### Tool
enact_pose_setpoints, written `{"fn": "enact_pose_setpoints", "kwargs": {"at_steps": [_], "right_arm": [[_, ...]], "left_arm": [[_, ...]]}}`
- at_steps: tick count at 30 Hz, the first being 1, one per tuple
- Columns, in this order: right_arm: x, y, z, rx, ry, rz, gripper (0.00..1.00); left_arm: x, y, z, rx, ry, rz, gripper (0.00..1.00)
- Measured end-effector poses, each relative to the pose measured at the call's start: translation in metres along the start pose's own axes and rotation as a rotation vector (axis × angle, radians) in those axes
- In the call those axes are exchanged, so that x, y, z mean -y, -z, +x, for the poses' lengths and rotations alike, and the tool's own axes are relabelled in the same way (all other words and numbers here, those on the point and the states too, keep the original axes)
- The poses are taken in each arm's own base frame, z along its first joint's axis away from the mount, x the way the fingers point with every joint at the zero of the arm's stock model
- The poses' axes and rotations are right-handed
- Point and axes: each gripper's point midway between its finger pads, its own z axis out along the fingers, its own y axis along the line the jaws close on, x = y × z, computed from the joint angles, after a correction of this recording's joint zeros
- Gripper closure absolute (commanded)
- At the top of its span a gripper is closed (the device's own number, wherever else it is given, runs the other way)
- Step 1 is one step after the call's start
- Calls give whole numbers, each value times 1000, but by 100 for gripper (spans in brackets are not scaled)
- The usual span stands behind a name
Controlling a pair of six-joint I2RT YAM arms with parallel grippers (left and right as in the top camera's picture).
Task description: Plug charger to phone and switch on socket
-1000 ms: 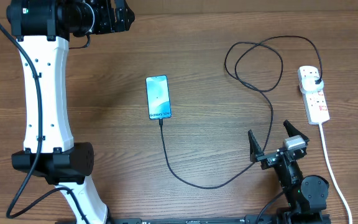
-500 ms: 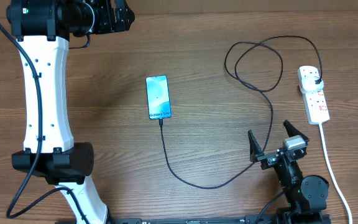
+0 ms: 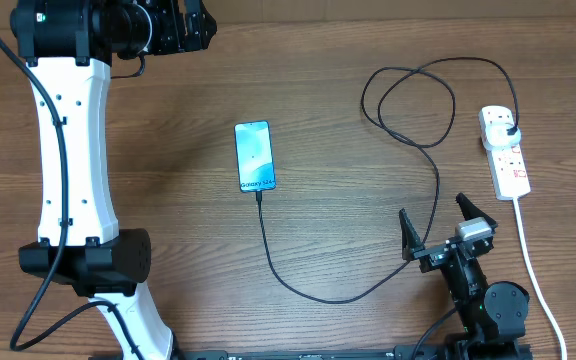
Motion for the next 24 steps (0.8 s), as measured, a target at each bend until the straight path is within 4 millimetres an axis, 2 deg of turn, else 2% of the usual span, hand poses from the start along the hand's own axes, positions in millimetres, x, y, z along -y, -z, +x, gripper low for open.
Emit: {"fn": "enact_pose_setpoints", "kwargs": {"at_steps": [8, 13, 16, 19, 24], "right_arm": [[0, 0, 0, 0, 0, 0, 0], [0, 0, 0, 0, 0, 0, 0], [0, 0, 0, 0, 0, 1, 0], [0, 0, 0, 0, 0, 0, 0], [0, 0, 0, 1, 0, 0, 0]], "left_arm": [[-8, -2, 14, -53, 22, -36, 0], [-23, -19, 33, -92, 38, -73, 0], [-27, -23, 40, -56, 24, -77, 0], [-28, -17, 53, -20, 5, -76, 0], [-22, 10, 83, 57, -70, -72, 0]]}}
